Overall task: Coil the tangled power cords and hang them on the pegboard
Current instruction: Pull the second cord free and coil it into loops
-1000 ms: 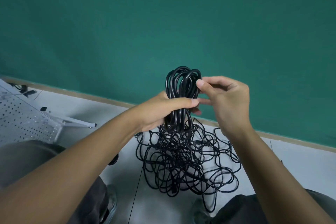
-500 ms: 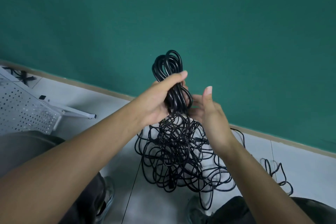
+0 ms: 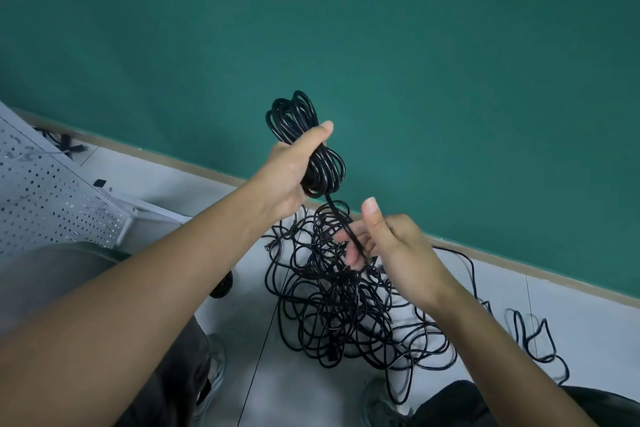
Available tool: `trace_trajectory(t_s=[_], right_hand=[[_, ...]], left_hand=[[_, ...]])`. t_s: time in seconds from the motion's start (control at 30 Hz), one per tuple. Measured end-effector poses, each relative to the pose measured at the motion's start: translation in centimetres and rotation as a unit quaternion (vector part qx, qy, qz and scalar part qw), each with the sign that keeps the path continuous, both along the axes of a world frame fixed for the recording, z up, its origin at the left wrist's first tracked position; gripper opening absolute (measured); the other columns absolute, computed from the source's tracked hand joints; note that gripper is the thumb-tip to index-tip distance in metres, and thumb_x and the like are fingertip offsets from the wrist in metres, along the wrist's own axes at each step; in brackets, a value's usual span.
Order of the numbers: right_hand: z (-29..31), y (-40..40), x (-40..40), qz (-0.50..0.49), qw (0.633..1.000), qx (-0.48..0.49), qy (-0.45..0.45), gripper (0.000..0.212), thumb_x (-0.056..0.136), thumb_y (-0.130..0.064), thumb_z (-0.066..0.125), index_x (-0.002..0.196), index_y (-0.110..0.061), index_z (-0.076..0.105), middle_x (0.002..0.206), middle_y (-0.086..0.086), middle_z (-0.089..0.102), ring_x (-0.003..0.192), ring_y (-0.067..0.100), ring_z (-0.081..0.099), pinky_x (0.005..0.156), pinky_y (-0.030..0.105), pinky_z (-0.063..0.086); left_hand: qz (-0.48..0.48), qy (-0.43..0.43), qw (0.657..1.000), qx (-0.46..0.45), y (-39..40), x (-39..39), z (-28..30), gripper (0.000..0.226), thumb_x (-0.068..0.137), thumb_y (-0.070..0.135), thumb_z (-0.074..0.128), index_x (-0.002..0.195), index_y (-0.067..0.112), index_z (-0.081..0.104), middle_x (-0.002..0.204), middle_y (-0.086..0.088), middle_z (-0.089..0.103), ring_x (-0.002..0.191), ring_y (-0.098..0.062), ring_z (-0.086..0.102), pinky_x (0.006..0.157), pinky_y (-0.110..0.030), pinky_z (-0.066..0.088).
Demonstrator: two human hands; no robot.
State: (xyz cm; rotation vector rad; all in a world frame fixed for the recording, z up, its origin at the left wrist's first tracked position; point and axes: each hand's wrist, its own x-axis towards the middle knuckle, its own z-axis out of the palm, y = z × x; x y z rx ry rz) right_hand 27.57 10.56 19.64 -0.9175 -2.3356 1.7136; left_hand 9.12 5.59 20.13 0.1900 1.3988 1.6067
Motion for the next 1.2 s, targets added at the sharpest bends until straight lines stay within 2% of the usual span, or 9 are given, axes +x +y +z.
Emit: trace_trajectory(t_s=[0.07,0.17,0.33,0.43,0.6,0.8,0.87,1.0,1.2], right_hand=[[0.3,0.9,0.5,0.033,0.998,0.045,-0.008,0.058,0.098,-0.060,0.048,0.084,-0.008,0.070,0.078,0.013,0.067,0.080,0.033,0.065,0.079,0.048,0.051],[0.7,1.6,1.1,0.057,0.996,0.067,-0.024,0.015,0.102,-0.022,0.060,0.109,-0.026,0.073,0.086,0.002,0.072,0.090,0.026,0.066,0.092,0.045,0.051],[1.2,1.8,1.5,0.006,0.993,0.119,0.017,0.028,0.098,-0.005,0.064,0.107,-0.031,0.064,0.090,-0.009,0.072,0.087,0.011,0.069,0.089,0.035,0.055],[1.2,1.9,1.4,-0.049,0.985,0.156,0.047,0.029,0.089,-0.006,0.076,0.093,-0.030,0.059,0.091,-0.006,0.067,0.077,0.013,0.070,0.081,0.033,0.058],[1.0,2.1,1.1,-0.093,0.968,0.229,0.048,0.037,0.076,-0.034,0.086,0.088,-0.028,0.051,0.084,-0.005,0.067,0.075,0.009,0.067,0.073,0.020,0.055],[0.6,2.9,1.2,-0.161,0.983,0.071,0.053,0.054,0.051,-0.055,0.088,0.082,-0.022,0.059,0.082,0.004,0.072,0.077,0.026,0.073,0.085,0.049,0.059],[0.4,3.0,1.3,-0.155,0.986,0.032,0.060,0.047,0.053,-0.046,0.090,0.080,-0.020,0.061,0.083,0.008,0.074,0.079,0.028,0.075,0.089,0.052,0.059],[0.2,3.2,1.7,-0.131,0.989,0.024,0.066,0.030,0.072,-0.013,0.088,0.086,-0.012,0.062,0.081,-0.002,0.072,0.078,0.016,0.074,0.079,0.023,0.057],[-1.5,4.1,2.4,-0.030,0.999,-0.003,0.025,0.020,0.095,-0.004,0.069,0.103,-0.021,0.061,0.099,-0.004,0.070,0.097,0.013,0.069,0.095,0.030,0.053]], left_hand=[[-0.034,0.058,0.998,-0.017,0.0,0.3,-0.5,0.028,0.094,0.040,0.073,0.080,0.019,0.061,0.070,0.005,0.075,0.110,-0.026,0.067,0.105,-0.052,0.052],[-0.096,0.107,0.989,-0.031,-0.1,0.9,-1.0,0.030,0.090,0.043,0.077,0.088,0.014,0.068,0.076,0.006,0.076,0.099,-0.027,0.072,0.106,-0.049,0.050],[-0.232,0.106,0.965,-0.055,-0.4,1.8,-1.1,0.031,0.095,0.037,0.072,0.093,0.007,0.065,0.072,-0.007,0.069,0.067,-0.020,0.069,0.065,-0.031,0.055],[-0.272,0.070,0.959,-0.041,-0.6,2.3,-1.1,0.043,0.091,0.039,0.076,0.110,0.001,0.066,0.086,-0.019,0.064,0.071,-0.025,0.065,0.064,-0.030,0.054],[-0.304,0.026,0.952,-0.026,-0.7,3.0,-1.1,0.034,0.096,0.038,0.069,0.109,0.007,0.063,0.076,-0.004,0.062,0.067,-0.016,0.060,0.059,-0.027,0.052],[-0.350,-0.013,0.936,-0.031,-1.1,3.3,-0.5,0.029,0.087,0.047,0.065,0.084,0.021,0.078,0.075,0.001,0.065,0.068,-0.011,0.063,0.066,-0.026,0.056],[-0.369,-0.026,0.928,-0.033,-1.3,3.2,-0.4,0.026,0.084,0.044,0.066,0.080,0.023,0.082,0.075,0.000,0.065,0.067,-0.011,0.062,0.063,-0.024,0.056],[-0.390,-0.045,0.919,-0.023,-1.5,2.8,-0.8,0.023,0.082,0.026,0.072,0.100,0.012,0.079,0.082,-0.005,0.069,0.073,-0.014,0.066,0.067,-0.025,0.059],[-0.379,-0.057,0.923,-0.020,-1.1,2.3,-1.3,0.011,0.072,0.026,0.084,0.078,0.017,0.081,0.084,-0.005,0.072,0.081,-0.019,0.070,0.071,-0.029,0.060]])
